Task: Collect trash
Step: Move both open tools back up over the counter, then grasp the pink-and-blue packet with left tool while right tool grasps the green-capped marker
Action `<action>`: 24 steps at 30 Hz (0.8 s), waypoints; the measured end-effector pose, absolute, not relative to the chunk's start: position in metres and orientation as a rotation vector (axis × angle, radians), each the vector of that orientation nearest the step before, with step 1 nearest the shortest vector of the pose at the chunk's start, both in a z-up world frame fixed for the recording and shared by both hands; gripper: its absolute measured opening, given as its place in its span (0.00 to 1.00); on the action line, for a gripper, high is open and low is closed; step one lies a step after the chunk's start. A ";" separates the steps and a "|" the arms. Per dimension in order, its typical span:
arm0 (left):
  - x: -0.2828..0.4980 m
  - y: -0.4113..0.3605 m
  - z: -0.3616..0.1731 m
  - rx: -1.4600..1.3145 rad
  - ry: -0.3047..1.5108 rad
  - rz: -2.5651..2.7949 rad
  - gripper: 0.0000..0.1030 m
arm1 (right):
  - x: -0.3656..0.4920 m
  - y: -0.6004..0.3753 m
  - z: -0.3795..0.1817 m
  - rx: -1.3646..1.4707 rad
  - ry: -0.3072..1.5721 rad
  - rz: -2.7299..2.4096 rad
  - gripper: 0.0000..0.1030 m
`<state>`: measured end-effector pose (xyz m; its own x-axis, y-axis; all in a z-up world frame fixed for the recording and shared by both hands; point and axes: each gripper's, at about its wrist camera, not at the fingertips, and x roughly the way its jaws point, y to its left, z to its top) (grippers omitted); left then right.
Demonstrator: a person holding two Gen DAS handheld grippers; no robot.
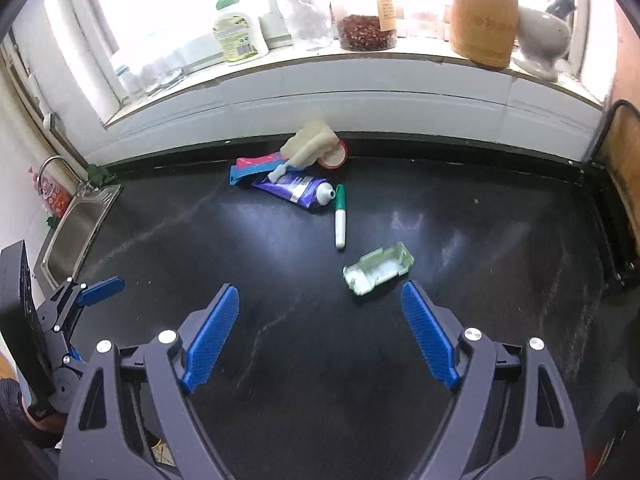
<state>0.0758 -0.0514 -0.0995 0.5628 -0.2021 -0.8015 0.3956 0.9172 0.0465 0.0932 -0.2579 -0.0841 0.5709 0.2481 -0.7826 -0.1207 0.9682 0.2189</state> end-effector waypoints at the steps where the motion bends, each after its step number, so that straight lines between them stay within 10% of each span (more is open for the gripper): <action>1: 0.087 -0.050 -0.102 0.241 0.905 -0.348 0.93 | 0.102 -0.256 -0.088 0.142 0.947 0.222 0.79; 24: 0.341 -0.062 -0.192 0.558 0.892 -0.426 0.91 | 0.265 -0.235 -0.203 0.030 1.215 0.309 0.60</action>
<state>0.3406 -0.0622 -0.1923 0.5617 -0.1171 -0.8190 0.5637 0.7788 0.2752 0.2648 -0.2350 -0.2030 0.3118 0.2505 -0.9165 -0.2183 0.9577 0.1875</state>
